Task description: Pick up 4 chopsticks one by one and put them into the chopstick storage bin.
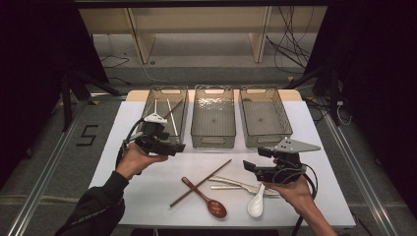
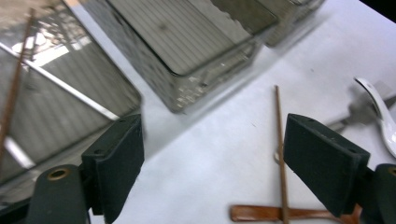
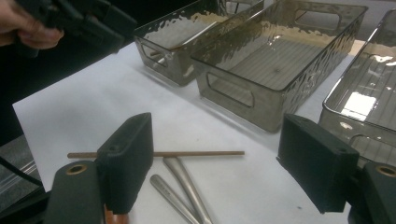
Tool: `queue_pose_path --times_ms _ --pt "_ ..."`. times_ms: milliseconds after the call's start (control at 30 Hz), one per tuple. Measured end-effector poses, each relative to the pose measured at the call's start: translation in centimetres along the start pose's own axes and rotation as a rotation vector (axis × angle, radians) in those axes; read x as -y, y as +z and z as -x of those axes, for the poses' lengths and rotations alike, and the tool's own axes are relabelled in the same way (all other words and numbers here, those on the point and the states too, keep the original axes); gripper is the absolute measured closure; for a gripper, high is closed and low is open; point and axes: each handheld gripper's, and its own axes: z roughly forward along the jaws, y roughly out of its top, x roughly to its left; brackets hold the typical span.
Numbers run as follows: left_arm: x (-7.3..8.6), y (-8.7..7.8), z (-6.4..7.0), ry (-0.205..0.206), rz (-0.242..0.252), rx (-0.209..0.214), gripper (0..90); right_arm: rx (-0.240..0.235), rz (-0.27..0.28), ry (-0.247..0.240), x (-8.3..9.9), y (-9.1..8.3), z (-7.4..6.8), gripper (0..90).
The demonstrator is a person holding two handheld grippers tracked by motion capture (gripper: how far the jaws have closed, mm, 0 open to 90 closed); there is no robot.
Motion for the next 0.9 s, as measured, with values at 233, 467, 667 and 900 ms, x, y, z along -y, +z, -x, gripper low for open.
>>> queue_pose_path --times_ms 233,467,667,900 --pt "1.2 1.0 1.8 0.037 -0.072 0.031 18.1 0.0 0.001 0.0 0.0 0.0 -0.1 27.4" --pt "2.3 2.2 3.1 0.069 -0.161 0.042 17.4 -0.002 0.0 -0.004 0.0 0.1 0.0 27.4" --pt "3.5 3.0 4.1 0.095 -0.229 0.056 17.5 -0.002 -0.004 -0.008 0.0 0.1 -0.2 27.4" --pt "4.4 3.8 4.7 0.096 -0.269 0.062 17.0 -0.003 -0.008 -0.006 0.0 0.2 -0.1 27.4"
